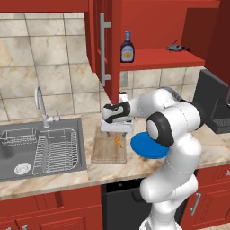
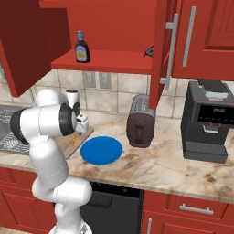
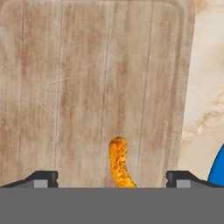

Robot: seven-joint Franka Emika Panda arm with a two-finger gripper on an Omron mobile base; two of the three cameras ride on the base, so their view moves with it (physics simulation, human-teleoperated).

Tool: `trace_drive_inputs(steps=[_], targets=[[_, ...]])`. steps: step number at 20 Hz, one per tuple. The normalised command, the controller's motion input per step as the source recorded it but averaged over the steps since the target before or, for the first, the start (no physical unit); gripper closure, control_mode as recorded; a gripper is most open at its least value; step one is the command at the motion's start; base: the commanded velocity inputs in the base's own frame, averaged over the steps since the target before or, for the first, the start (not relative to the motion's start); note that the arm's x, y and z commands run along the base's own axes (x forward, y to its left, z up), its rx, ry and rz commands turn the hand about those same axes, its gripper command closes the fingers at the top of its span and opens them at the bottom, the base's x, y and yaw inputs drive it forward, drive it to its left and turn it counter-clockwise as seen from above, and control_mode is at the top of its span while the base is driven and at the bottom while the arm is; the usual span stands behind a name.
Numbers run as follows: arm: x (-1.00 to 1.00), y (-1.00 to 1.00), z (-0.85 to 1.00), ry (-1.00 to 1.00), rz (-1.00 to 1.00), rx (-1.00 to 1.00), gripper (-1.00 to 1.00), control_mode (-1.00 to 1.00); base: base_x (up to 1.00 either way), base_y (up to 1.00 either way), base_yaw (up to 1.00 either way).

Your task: Pick the shrimp from the plate and place it on the cutting board. Then pick the condiment bottle from the cabinet and place it next to the cutting board.

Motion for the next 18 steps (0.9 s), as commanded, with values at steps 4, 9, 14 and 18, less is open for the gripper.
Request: trace_drive_inputs(steps=[4,9,14,18], targets=[[-0.09,0.0,0.38,0.0,0.0,0.0,-1.0,-1.0,0.0,0.0,0.0],[-0.09,0.0,0.31,0.0,0.0,0.0,-1.0,-1.0,0.0,0.0,0.0],[-0.15,-0.02,0.22,-0.02,0.0,0.0,-1.0,-1.0,0.0,0.0,0.0],[-0.22,-0.14,0.11,-0.03,0.0,0.0,-1.0,-1.0,0.0,0.0,0.0]])
